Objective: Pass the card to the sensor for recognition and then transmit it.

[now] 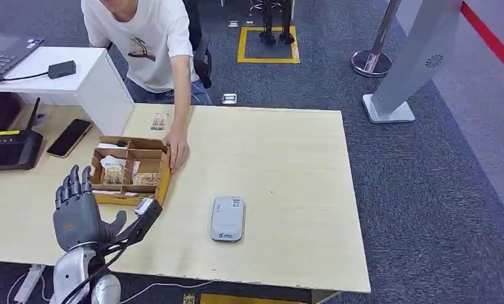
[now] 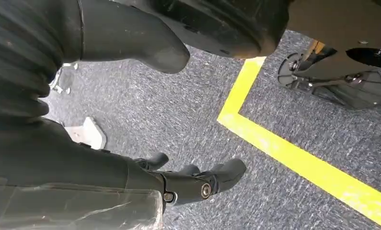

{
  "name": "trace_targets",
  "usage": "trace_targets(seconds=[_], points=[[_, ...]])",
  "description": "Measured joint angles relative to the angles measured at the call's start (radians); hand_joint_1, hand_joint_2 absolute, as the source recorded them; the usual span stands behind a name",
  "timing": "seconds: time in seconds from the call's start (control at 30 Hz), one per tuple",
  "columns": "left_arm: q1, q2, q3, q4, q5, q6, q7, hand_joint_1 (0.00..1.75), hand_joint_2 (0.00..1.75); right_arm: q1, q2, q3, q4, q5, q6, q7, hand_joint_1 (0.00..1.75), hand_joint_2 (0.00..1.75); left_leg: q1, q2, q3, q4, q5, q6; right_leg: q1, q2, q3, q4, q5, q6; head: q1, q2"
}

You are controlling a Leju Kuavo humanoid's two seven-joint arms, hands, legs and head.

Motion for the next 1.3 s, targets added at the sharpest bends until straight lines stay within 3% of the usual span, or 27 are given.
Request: trace_targets(seconds=[0.77,1.3], points=[[-0.082,0.023,0.002,0.145,0.0,0.005,0.023,0.0,1.75,-0.013,0.0,0.007,0.0,0.013,0.01,0.0,0.0,1.75,0.0,0.0,0.0,0.0,0.0,0.0,0.0,0.0,0.0,0.0,0.0,0.0,0.0,0.0],[-0.11,0.055,0.008,0.22,0.0,0.003,0.082,0.0,1.75,-0.019,0.0,0.015,0.0,0.027,0.011,0.001,0.0,1.75,0.0,0.0,0.0,0.0,0.0,0.0,0.0,0.0,0.0,0.0,0.0,0.0,0.0,0.0]])
